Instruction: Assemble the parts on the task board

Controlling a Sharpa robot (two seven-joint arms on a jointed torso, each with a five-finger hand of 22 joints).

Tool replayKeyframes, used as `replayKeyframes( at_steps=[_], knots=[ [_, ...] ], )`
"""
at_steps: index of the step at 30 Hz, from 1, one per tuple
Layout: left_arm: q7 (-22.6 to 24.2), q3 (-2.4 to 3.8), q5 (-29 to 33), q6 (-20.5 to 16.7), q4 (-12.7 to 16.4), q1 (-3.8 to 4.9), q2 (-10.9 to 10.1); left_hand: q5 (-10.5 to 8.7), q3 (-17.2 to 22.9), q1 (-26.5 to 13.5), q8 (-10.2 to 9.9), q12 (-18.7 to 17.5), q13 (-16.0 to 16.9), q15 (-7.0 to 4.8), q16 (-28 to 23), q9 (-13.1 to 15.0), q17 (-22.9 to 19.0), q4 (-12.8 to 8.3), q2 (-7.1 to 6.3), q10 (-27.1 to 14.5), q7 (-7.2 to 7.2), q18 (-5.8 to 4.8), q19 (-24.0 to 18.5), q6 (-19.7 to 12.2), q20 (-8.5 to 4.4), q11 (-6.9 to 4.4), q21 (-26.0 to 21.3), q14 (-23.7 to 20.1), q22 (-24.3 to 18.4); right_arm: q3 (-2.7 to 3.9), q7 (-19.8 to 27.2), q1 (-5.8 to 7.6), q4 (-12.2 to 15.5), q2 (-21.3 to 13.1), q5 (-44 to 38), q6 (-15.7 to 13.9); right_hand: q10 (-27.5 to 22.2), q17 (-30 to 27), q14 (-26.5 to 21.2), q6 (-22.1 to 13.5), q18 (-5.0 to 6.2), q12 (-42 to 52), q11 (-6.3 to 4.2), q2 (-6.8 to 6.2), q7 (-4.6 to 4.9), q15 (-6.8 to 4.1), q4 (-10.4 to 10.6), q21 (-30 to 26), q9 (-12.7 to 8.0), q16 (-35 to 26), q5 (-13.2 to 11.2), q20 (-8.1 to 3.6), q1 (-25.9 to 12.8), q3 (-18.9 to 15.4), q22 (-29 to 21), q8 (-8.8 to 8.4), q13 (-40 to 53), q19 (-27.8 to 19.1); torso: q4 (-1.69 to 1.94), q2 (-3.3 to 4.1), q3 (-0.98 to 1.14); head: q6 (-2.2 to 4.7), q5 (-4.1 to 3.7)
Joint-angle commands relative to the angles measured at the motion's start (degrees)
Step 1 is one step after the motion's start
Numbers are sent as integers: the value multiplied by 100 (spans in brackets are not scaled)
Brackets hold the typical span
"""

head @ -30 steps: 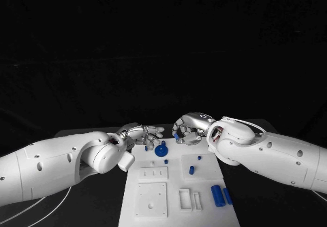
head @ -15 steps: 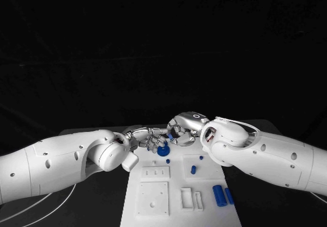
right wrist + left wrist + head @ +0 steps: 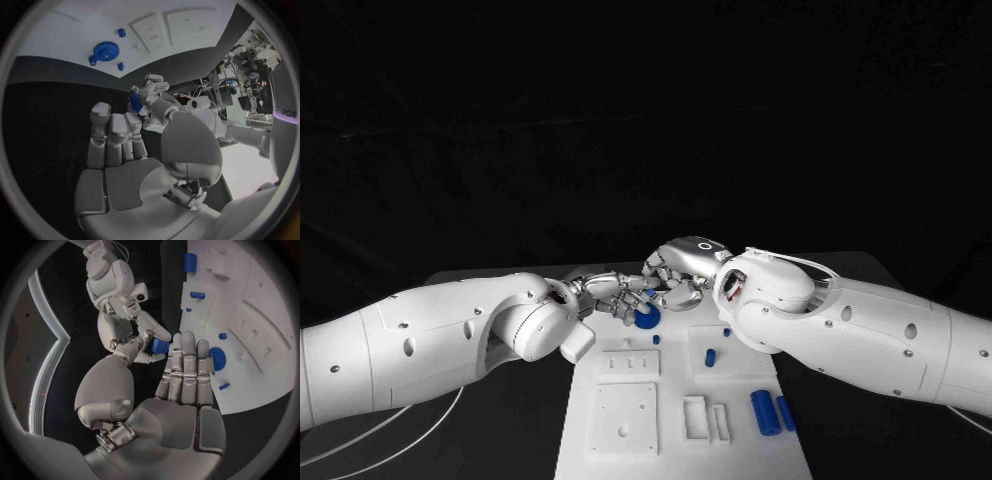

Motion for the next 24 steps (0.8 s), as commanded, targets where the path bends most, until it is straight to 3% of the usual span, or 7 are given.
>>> replayKeyframes(
  at_steps=[1, 9, 12, 15, 20, 24],
  knots=[
    [-6, 3, -100, 40, 0, 8, 27, -29, -36, 48, 21, 25, 6, 17, 19, 8, -6, -4, -1, -16, -11, 81, -37, 42, -101, -18, 21, -25, 6, 3, -35, -9, -10, 32, -75, 43, 31, 6, 8, 285, 257, -29, 5, -59, 231, -21, 8, 12, 86, -22, -3, -38, 7, 29, 86, 11, 1, 20, 1, 2, 5, -13, 5],
    [-3, -4, -100, 104, -22, 7, 37, -30, -115, 110, 52, 75, 33, 8, 38, 21, -13, -44, 146, 27, -41, 82, -49, 105, -106, -44, 34, -17, 4, 2, -34, -24, -60, 96, -74, 81, 31, 7, 8, 284, 257, -32, 5, -59, 231, -21, 19, 12, 86, -23, 2, -38, 2, 32, 86, 9, 0, 22, -6, 2, 5, -22, 11],
    [9, -5, -99, 92, -31, 7, 32, -31, -139, 172, 62, 96, 45, 6, 45, 25, -17, -81, 386, 39, -53, 79, -59, 127, -106, -54, 40, -21, 2, 2, -32, -41, -73, 111, -73, 97, 33, 7, 8, 285, 257, -30, 5, -59, 231, -21, 21, 12, 86, -23, 2, -38, 1, 32, 86, 9, 2, 22, -5, 1, 10, -19, 16],
    [26, -5, -99, 129, -45, 7, 31, -31, -236, 309, 68, 125, 62, 7, 54, 25, -28, -256, 656, 49, -64, 68, -87, 155, -105, -64, 52, -32, 3, 2, -31, -49, -90, 121, -65, 119, 29, 7, 8, 284, 257, -35, 5, -59, 231, -21, 22, 11, 86, -23, 3, -38, 0, 32, 86, 8, -2, 22, -1, 1, 12, -17, 15],
    [27, -6, -113, 160, -53, 6, 34, 10, -296, 508, 52, 154, 76, 11, 54, 2, -62, -542, 961, 47, -75, 55, -117, 190, -106, -73, 62, -44, -13, 1, -30, -62, -123, 126, -61, 124, 27, 7, 8, 284, 257, -37, 5, -59, 231, -21, 25, 11, 85, -23, 3, -38, -1, 33, 86, 7, -4, 22, 3, 5, 12, -16, 29],
    [36, -9, -121, 144, -64, 6, 23, 208, -277, 600, 43, 185, 88, 23, 46, -21, -98, -759, 1157, 68, -86, 36, -137, 242, -98, -84, 71, -58, -32, 1, -35, -70, -138, 121, -56, 145, 32, 7, 8, 283, 257, -32, 5, -59, 231, -21, 27, 11, 85, -24, 4, -38, -2, 34, 85, 6, 1, 23, -2, 6, 8, -20, 33]
  ],
)
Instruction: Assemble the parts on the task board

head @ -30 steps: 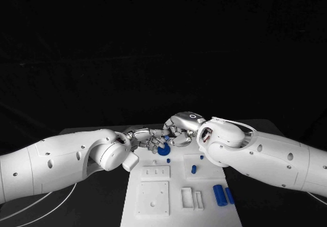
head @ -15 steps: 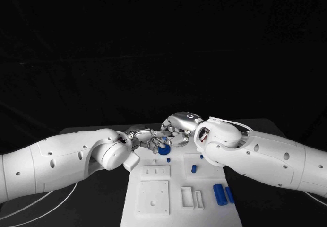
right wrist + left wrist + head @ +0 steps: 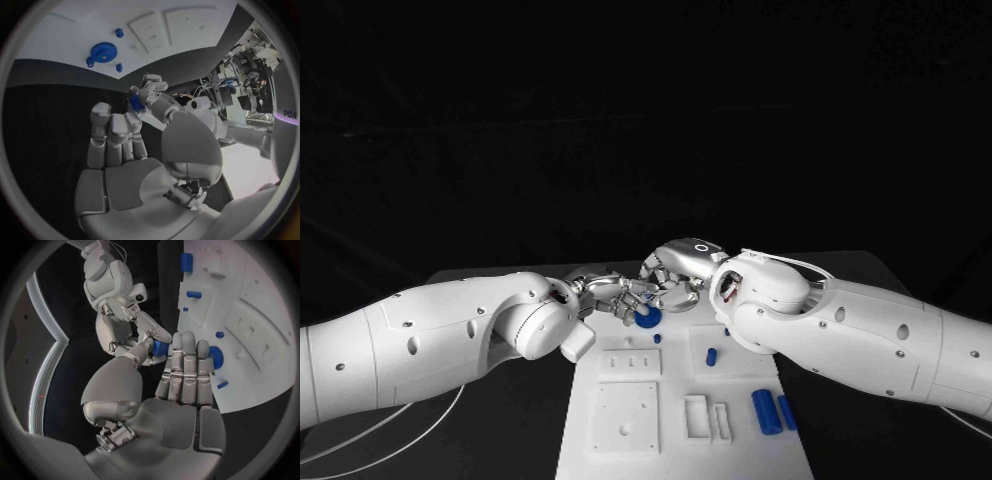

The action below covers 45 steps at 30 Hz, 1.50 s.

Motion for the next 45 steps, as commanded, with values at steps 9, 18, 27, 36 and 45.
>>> replayKeyframes(
  at_steps=[9, 18, 27, 36, 45],
  knots=[
    [69, 9, -91, 131, -25, 10, 8, -151, 487, 178, 50, 105, 42, -2, 58, -43, -65, -212, 103, 135, -47, 22, -4, 222, -132, -87, 75, -2, -51, -6, -60, -27, -101, -14, -57, 86, 40, 9, -1, 264, 257, -25, 6, -29, 234, -30, 18, 10, 13, -25, 6, -27, 25, 20, 85, 15, 8, -8, 1, 3, -8, -8, 8],
    [95, 8, -120, 87, -90, 1, 67, -148, 588, 124, 155, 228, 99, -46, 159, 17, -51, -289, 172, 338, -148, 16, 36, 460, -166, -184, 135, 69, -66, -6, -43, -71, -135, 11, -34, 110, 32, 9, -1, 267, 257, -34, 5, -24, 233, -31, 26, 10, 14, -26, 7, -27, 23, 23, 85, 15, 1, -8, -11, 8, -2, -17, 15],
    [75, 6, -169, -3, -109, -3, 70, -139, 613, 88, 169, 254, 113, -63, 195, 33, -44, -287, 214, 379, -165, 14, 62, 503, -182, -204, 162, 90, -70, -6, -49, -76, -93, -6, 25, 109, 29, 10, -1, 266, 257, -39, 5, -32, 234, -30, 34, 9, 14, -27, 7, -26, 14, 20, 85, 13, -2, -8, -4, 6, 6, -32, 6],
    [-28, 1, -294, -66, -143, -16, 94, 332, 677, -152, 216, 339, 161, -122, 330, 101, -15, -328, 344, 498, -217, 5, 120, 647, -240, -264, 256, 154, -81, -6, -55, -77, -76, -17, 55, 55, -3, 10, -3, 256, 257, -75, 7, -61, 235, -29, 70, 4, 12, -35, 63, -24, -23, 7, 84, -1, -28, -10, -5, 6, 4, -43, 18],
    [-40, 0, -452, -74, -129, -33, 88, 1185, 736, -697, 276, 552, 276, -208, 661, 304, 77, -684, 586, 594, -293, -97, -38, 818, -313, -346, 342, 165, -74, -6, -63, -78, -78, -26, 88, -9, -78, 6, -2, 222, 257, -162, 16, -126, 245, -21, 125, -6, 5, -51, 151, -22, -66, -10, 81, -30, -92, -10, -4, 6, -2, -49, 21]
  ],
)
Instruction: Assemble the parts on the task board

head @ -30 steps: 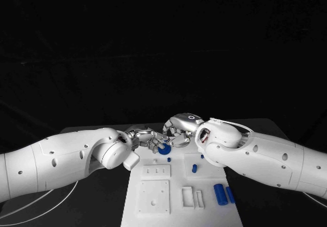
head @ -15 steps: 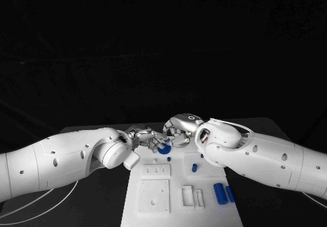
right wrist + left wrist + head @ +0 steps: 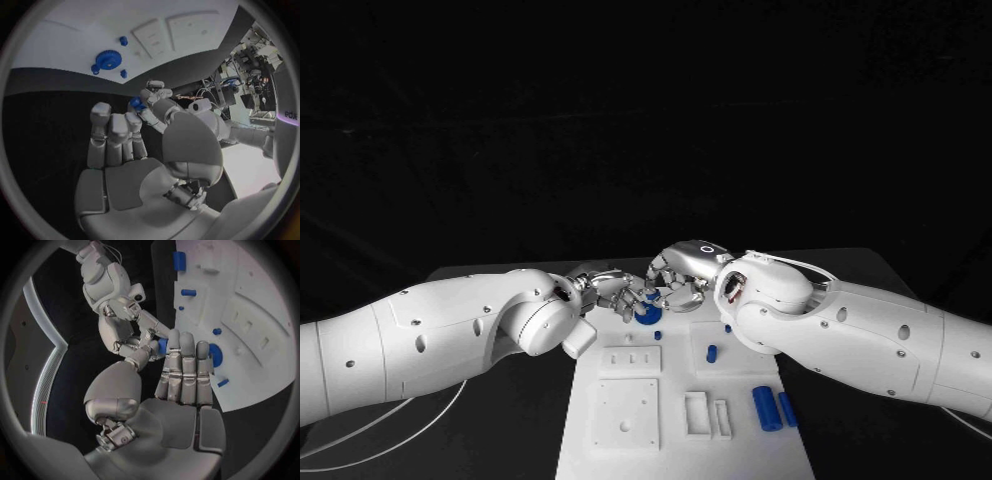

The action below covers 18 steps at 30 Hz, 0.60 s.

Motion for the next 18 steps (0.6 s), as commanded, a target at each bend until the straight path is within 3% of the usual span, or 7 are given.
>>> replayKeyframes(
  at_steps=[1, 8, 10, 11, 13, 18],
  knots=[
    [-16, 1, -152, -81, -5, -7, 2, 83, 14, -92, 18, 46, 19, -46, 54, 255, 7, -67, 22, 26, -245, -103, -40, 299, -317, -15, 42, -2, 2, 5, 2, 1, 16, 0, 31, -45, -36, 2, -4, 228, 257, -32, -1, -86, 224, -23, 64, -7, 4, -31, 46, -35, -19, -3, 80, -9, -9, -18, 1, -2, -3, 1, 6],
    [-51, 0, -232, -73, -5, -12, -6, 247, 66, -221, 26, 135, 64, -77, 159, 339, 14, -166, 83, 40, -267, -124, -49, 346, -352, -40, 93, 9, -3, 5, 21, -4, -10, -2, 94, -162, -72, -4, 0, 161, 257, -68, 21, -202, 247, -4, 150, -24, -9, -48, 95, -35, -57, -19, 72, -55, -21, -14, 4, 1, -4, -3, 12],
    [-56, 0, -251, -71, -6, -13, -3, 530, 98, -257, 41, 186, 90, -95, 217, 388, 22, -186, 63, 50, -284, -132, -46, 381, -369, -55, 122, 16, -3, 4, 33, -12, -44, 4, 163, -224, -108, -10, -2, 109, 257, -100, 38, -270, 266, 13, 190, -40, -18, -64, 154, -33, -65, -29, 66, -88, -33, -21, 3, 0, -4, 0, 8],
    [-55, -1, -255, -80, -5, -13, -3, 567, 103, -260, 44, 201, 97, -99, 230, 401, 23, -190, 60, 52, -288, -133, -46, 387, -375, -60, 130, 15, -2, 4, 42, -17, -61, 8, 176, -252, -128, -13, -5, 66, 257, -123, 49, -301, 278, 23, 202, -49, -26, -73, 188, -31, -71, -38, 63, -113, -45, -28, 3, 0, -4, 0, 8],
    [-57, -1, -280, -86, -5, -13, -4, 594, 108, -264, 47, 217, 105, -104, 247, 418, 24, -193, 53, 54, -293, -135, -49, 395, -380, -64, 140, 14, -1, 4, 76, -24, -91, 8, 244, -324, -182, -25, -12, -55, 257, -199, 93, -386, 324, 63, 255, -74, -42, -101, 391, -19, -130, -127, 57, -176, -98, -47, 2, 0, -4, 2, 12],
    [-54, -1, -594, -119, 8, -14, -29, 597, 114, -260, 53, 246, 119, -114, 277, 444, 27, -197, 30, 64, -301, -137, -51, 412, -390, -75, 155, 20, -1, 3, 177, -39, -109, -58, 409, -473, -265, -52, -56, -344, 257, -272, 184, -530, 418, 151, 321, -145, -71, -181, 545, 21, -264, -431, 42, -317, -168, -116, 2, -2, -2, -3, 22]
  ],
)
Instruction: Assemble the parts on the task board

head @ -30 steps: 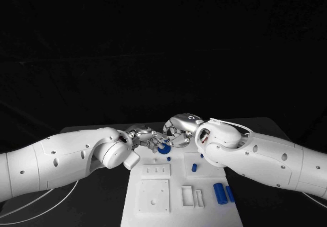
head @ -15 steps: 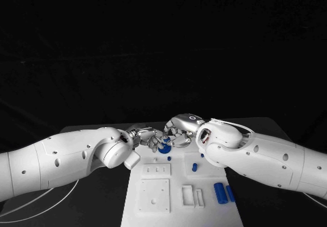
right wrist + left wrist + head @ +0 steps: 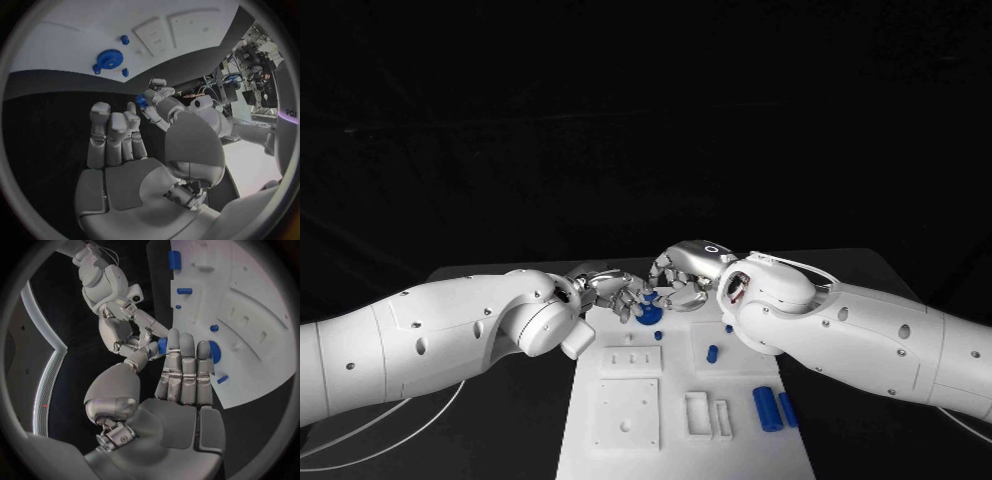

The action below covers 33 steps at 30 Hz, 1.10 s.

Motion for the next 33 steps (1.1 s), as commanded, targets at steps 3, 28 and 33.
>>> replayKeyframes(
  at_steps=[3, 28, 33],
  knots=[
    [-67, 1, -881, -59, 28, -9, -29, 17, 26, 13, 12, 36, 14, -57, 49, 15, 10, -24, -22, 28, -332, -48, -48, 392, -396, -41, 48, 4, -1, 5, 292, -3, -17, -135, 461, -463, -81, -21, -40, -248, 264, -56, 78, -114, 120, 89, 19, -75, -28, -74, 130, 20, -101, -235, 36, -123, -39, -90, 1, -2, 3, -3, 10],
    [-1467, -234, -2437, 641, 193, -15, -195, 691, -33, 119, 18, 1392, 1522, -723, 1735, 562, 472, -36, -202, 247, -542, 237, 1195, 724, -985, -480, 1263, 756, 432, 331, 1420, 58, -870, -756, 3652, -982, -362, -82, -247, -706, 264, -199, 237, 402, 283, 247, -150, -307, 12, -285, 1331, 171, -517, -1241, 22, -273, -293, -388, 1, -12, 41, -134, 102],
    [-1540, -234, -2690, 566, 186, -124, -160, 830, -2, 81, -3, 1499, 1679, -763, 1888, 640, 506, -41, -224, 265, -572, 266, 1252, 766, -1016, -517, 1356, 766, 471, 379, 1506, 135, -1098, -633, 4114, -896, -435, -130, -330, -724, 264, -253, 242, 469, 288, 253, -227, -400, 24, -396, 1409, 207, -540, -1331, 4, -276, -385, -481, 9, -7, 50, -184, 115]
  ],
)
